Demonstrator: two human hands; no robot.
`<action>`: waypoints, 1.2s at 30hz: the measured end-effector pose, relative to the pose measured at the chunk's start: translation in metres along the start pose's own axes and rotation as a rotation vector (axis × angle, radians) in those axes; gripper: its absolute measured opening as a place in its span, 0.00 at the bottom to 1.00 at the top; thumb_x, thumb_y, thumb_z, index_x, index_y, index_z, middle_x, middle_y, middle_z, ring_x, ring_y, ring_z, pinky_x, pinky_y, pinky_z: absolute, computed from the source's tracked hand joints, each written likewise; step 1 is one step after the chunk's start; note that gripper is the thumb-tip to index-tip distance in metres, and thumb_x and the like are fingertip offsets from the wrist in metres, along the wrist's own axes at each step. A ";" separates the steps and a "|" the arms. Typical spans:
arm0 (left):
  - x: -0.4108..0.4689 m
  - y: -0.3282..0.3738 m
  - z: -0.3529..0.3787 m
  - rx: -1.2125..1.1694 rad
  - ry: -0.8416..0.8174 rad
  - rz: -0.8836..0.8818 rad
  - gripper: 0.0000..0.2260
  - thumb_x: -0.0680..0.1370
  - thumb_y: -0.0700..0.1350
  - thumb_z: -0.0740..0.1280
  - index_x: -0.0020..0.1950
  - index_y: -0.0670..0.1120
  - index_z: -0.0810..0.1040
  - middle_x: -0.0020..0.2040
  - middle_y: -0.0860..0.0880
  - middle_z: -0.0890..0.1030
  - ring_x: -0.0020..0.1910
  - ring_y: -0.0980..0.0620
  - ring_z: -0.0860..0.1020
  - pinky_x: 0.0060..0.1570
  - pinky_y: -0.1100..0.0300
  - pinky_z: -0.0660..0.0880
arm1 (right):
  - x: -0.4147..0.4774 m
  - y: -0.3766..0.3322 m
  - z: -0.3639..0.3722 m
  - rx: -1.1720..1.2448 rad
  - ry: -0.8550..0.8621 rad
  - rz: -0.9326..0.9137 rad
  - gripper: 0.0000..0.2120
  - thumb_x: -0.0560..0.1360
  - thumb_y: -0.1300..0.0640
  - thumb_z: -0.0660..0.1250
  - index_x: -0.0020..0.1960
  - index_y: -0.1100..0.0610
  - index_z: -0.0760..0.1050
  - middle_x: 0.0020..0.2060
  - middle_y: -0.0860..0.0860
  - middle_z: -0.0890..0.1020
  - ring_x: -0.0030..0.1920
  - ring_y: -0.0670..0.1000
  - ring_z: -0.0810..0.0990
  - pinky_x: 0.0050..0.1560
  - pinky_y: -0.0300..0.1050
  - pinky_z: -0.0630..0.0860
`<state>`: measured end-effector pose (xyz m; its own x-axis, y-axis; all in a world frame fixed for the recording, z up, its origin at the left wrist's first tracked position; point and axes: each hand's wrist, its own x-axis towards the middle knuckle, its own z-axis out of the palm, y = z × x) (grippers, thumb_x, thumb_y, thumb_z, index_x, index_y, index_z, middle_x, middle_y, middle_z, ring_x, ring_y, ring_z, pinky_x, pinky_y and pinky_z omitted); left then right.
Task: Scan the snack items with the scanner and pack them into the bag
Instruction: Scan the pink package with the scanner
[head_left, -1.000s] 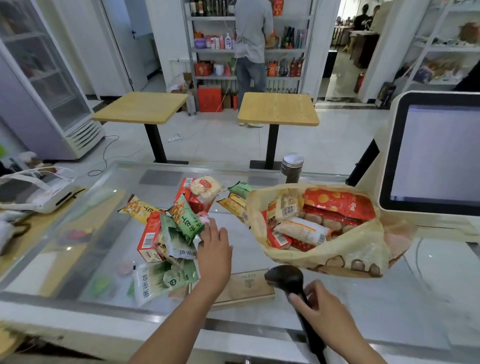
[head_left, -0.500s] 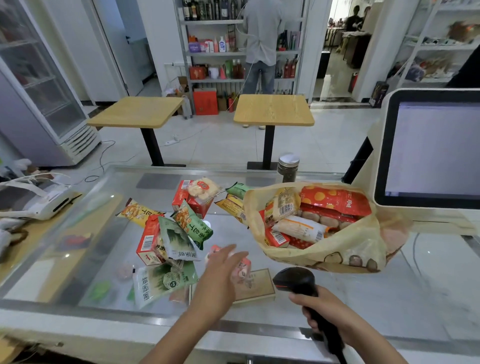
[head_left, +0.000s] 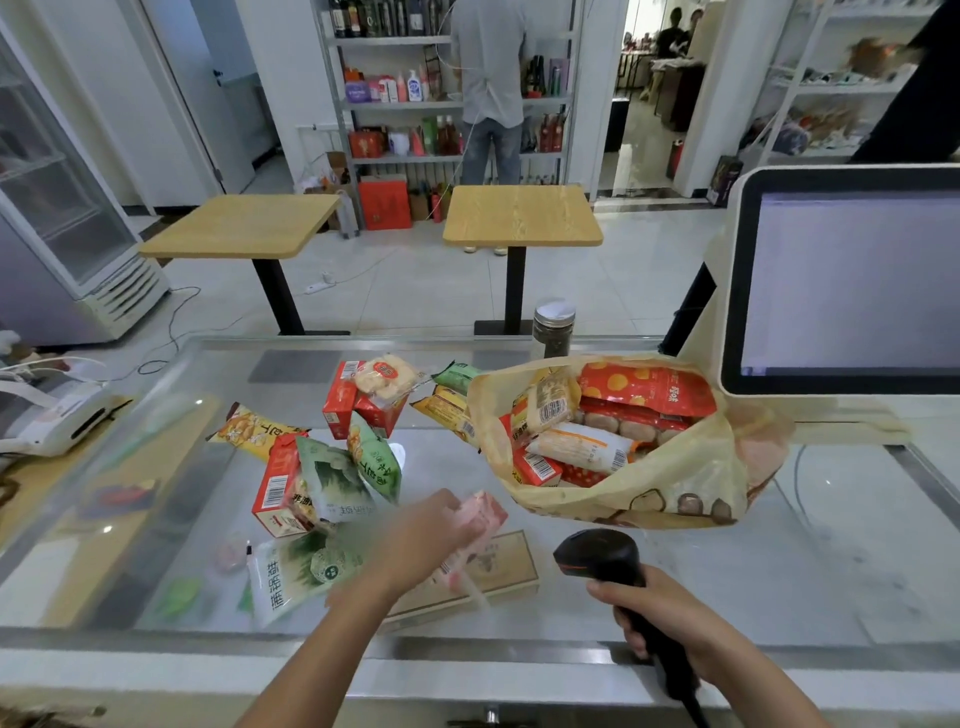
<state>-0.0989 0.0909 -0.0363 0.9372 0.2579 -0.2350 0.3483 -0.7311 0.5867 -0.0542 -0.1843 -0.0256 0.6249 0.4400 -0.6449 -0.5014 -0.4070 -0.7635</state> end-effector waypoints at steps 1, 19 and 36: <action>0.000 -0.003 0.000 0.008 0.042 -0.002 0.15 0.76 0.60 0.64 0.57 0.53 0.76 0.52 0.50 0.73 0.48 0.52 0.76 0.45 0.56 0.73 | 0.000 0.001 -0.001 0.003 0.002 -0.001 0.12 0.74 0.57 0.70 0.50 0.62 0.70 0.25 0.53 0.72 0.23 0.49 0.68 0.26 0.42 0.66; -0.038 -0.023 0.026 -0.421 0.376 -0.051 0.12 0.77 0.50 0.67 0.60 0.52 0.74 0.56 0.51 0.78 0.46 0.55 0.78 0.35 0.63 0.73 | 0.007 -0.002 0.002 0.008 0.005 0.007 0.12 0.74 0.57 0.71 0.52 0.62 0.71 0.26 0.54 0.72 0.24 0.50 0.68 0.25 0.42 0.66; -0.063 -0.032 0.046 0.195 0.439 0.307 0.28 0.69 0.66 0.61 0.62 0.50 0.71 0.54 0.51 0.75 0.49 0.56 0.72 0.41 0.65 0.71 | 0.006 -0.003 0.002 0.000 0.007 0.002 0.14 0.75 0.57 0.70 0.55 0.62 0.71 0.26 0.54 0.73 0.24 0.50 0.68 0.26 0.41 0.67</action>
<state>-0.1702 0.0689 -0.0760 0.9300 0.2231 0.2920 0.0875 -0.9062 0.4137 -0.0503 -0.1787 -0.0269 0.6278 0.4335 -0.6465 -0.5026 -0.4084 -0.7619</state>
